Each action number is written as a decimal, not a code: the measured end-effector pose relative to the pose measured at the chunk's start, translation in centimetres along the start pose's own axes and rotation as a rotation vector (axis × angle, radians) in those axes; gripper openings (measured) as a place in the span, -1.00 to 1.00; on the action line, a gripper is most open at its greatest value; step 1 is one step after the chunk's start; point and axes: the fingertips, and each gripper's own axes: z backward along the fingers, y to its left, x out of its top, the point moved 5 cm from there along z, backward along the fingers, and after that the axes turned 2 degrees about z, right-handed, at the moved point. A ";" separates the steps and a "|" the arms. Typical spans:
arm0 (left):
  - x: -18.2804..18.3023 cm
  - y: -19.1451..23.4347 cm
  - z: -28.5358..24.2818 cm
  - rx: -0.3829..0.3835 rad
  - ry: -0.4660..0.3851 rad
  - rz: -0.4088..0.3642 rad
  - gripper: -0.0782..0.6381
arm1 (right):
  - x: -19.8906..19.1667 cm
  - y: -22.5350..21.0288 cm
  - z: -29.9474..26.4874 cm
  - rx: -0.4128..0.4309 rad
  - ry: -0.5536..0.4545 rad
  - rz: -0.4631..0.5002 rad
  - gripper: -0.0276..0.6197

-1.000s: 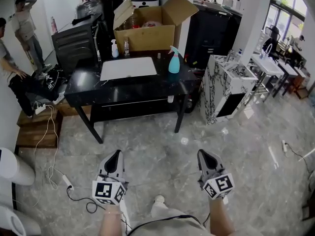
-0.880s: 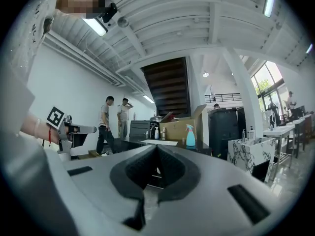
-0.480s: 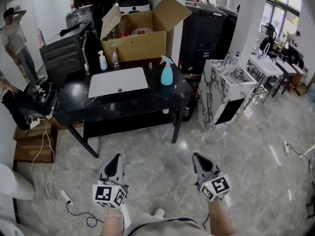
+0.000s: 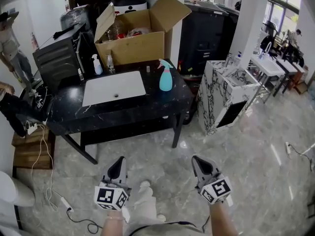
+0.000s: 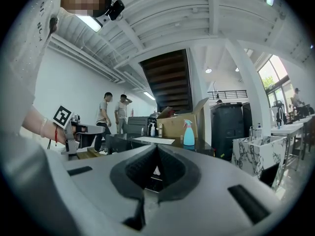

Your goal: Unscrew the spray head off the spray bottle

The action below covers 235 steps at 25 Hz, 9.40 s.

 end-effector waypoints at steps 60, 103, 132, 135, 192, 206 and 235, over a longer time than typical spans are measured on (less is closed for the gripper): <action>-2.3 4.3 -50.9 -0.411 0.145 -0.086 0.30 | 2.8 -24.3 -40.3 0.131 0.018 -0.031 -0.53; -3.8 1.6 -55.9 -0.530 0.322 -0.209 0.24 | 3.6 -25.2 -45.9 0.460 -0.012 -0.003 -0.46; -3.8 1.1 -55.7 -0.547 0.357 -0.246 0.22 | 6.8 -24.8 -46.3 0.517 0.001 0.046 -0.59; -3.8 0.9 -55.6 -0.571 0.358 -0.257 0.21 | 6.9 -25.0 -46.1 0.592 -0.014 0.045 -0.60; -3.8 1.1 -55.0 -0.393 0.342 -0.192 0.20 | 3.7 -26.6 -46.6 0.944 0.049 0.002 -0.49; -4.0 1.3 -54.9 -0.363 0.342 -0.165 0.20 | 4.8 -26.4 -41.2 0.475 -0.072 -0.177 -0.16; -4.0 1.3 -54.8 -0.353 0.342 -0.148 0.19 | 3.2 -30.8 -42.3 0.154 0.071 -0.127 -0.07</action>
